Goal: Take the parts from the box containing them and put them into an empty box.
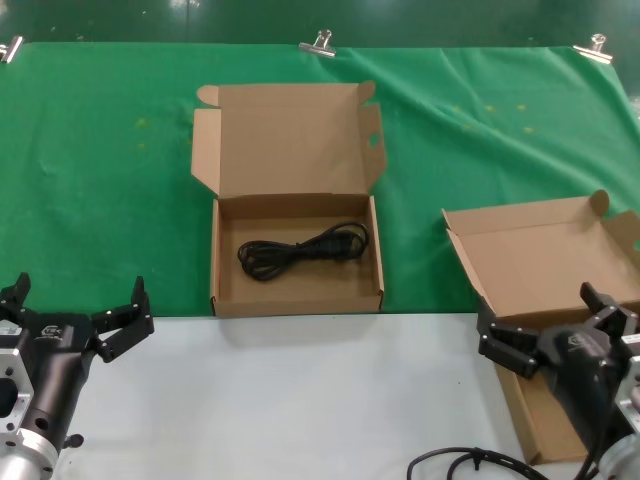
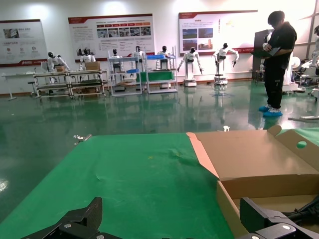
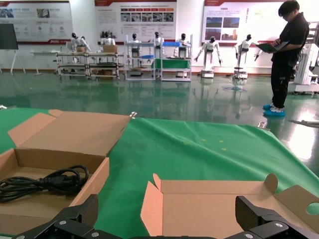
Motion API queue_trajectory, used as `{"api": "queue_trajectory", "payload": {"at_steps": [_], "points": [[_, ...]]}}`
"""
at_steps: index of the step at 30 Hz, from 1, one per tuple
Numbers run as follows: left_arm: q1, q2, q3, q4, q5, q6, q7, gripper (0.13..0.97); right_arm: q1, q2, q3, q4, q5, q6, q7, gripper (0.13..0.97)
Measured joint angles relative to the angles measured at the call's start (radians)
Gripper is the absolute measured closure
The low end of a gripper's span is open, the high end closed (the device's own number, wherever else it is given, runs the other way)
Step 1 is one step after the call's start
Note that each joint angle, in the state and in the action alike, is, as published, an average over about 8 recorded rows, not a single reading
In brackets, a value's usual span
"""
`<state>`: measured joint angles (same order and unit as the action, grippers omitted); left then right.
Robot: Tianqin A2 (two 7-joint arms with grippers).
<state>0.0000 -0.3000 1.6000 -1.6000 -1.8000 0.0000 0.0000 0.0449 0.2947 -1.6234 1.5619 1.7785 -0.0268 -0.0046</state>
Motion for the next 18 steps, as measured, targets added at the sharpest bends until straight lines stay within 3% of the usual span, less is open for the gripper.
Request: {"api": "queue_trajectory", "payload": {"at_steps": [18], "points": [[0.000,0.000,0.000,0.000,0.000,0.000,0.000,0.132,0.000,0.000,0.000,0.000,0.000,0.000,0.000,0.129]]}}
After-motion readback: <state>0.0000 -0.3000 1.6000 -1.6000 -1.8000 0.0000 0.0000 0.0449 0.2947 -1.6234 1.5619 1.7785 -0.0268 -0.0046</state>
